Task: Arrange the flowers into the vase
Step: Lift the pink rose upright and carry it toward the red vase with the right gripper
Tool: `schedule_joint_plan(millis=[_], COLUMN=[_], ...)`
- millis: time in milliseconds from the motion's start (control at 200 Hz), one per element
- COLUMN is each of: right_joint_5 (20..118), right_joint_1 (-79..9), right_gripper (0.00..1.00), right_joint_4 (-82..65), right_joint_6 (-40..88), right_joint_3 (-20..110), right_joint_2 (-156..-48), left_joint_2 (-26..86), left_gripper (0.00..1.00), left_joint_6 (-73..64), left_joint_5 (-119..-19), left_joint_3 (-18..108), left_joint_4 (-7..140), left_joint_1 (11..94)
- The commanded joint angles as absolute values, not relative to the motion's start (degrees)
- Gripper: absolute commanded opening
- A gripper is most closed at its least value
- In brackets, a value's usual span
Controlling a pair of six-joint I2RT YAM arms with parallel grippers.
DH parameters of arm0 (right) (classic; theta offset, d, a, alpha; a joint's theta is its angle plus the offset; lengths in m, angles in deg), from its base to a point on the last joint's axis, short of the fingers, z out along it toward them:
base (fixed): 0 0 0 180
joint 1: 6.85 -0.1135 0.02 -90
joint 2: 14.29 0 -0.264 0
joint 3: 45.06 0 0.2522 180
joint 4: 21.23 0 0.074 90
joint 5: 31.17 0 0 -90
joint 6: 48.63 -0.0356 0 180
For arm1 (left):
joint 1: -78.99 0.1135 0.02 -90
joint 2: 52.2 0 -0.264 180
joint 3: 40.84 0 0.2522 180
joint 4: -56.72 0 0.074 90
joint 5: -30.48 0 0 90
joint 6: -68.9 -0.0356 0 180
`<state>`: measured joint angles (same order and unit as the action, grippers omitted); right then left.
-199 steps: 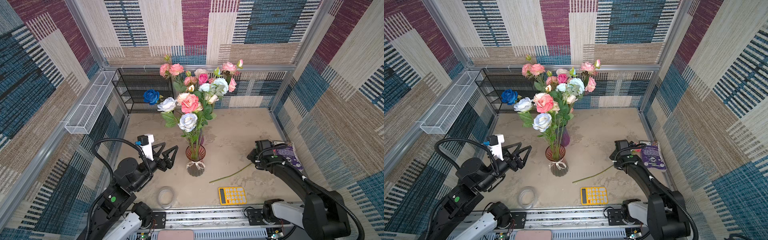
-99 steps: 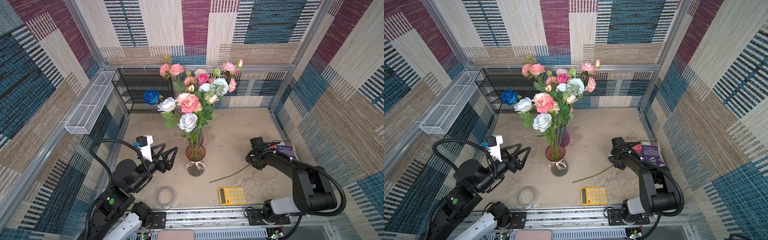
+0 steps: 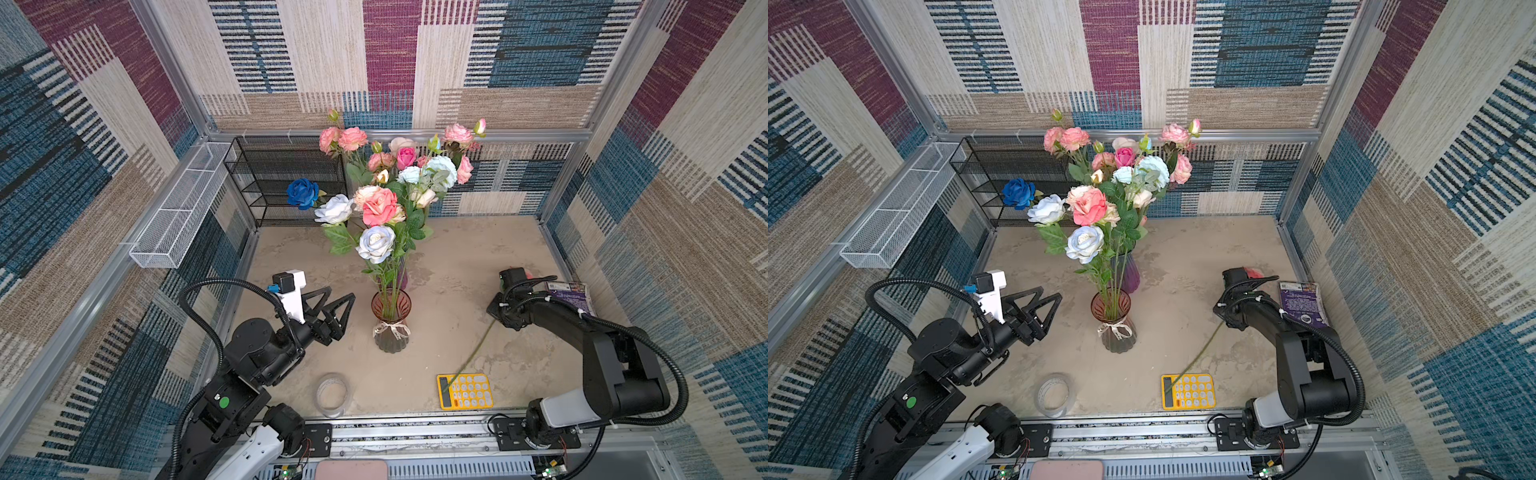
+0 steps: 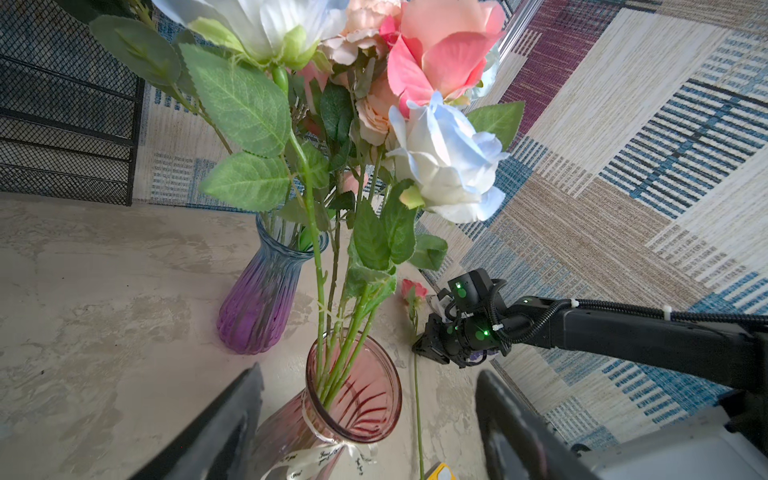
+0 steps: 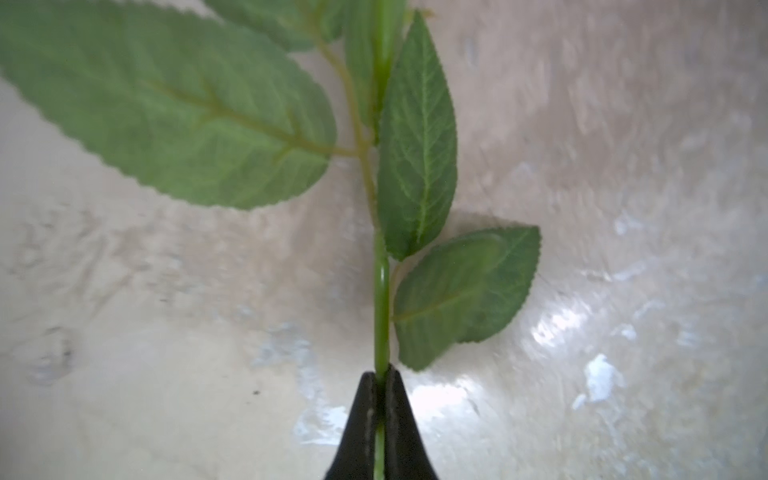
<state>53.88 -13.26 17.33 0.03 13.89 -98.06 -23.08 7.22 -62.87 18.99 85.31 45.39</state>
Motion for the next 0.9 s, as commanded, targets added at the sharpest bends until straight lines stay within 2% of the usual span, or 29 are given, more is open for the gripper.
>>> schedule_joint_plan(millis=[0,275,556,666,896], right_joint_5=[54.1,53.8,51.4,52.4,61.2], right_joint_1=[-13.3,-15.7,-27.4,-31.0,-35.8], right_gripper=[0.0,0.0,0.0,0.0,0.0], right_joint_4=[10.0,0.1,-10.5,-13.6,-19.5], right_joint_6=[4.1,11.8,20.5,24.2,27.3], right_joint_3=[16.3,20.2,20.4,22.3,28.4], right_joint_2=[-96.1,-83.6,-67.5,-64.5,-64.0], left_joint_2=[-22.7,-22.8,-24.0,-24.7,-24.9], left_gripper=[0.81,0.81,0.81,0.81,0.81], left_joint_6=[7.2,6.5,5.6,5.4,5.0], left_joint_5=[-62.7,-61.4,-59.5,-58.1,-57.0], left_joint_3=[19.6,20.6,20.7,21.2,22.0], left_joint_4=[85.3,86.5,89.2,90.9,91.8], left_joint_1=[45.5,45.5,45.4,45.4,45.4])
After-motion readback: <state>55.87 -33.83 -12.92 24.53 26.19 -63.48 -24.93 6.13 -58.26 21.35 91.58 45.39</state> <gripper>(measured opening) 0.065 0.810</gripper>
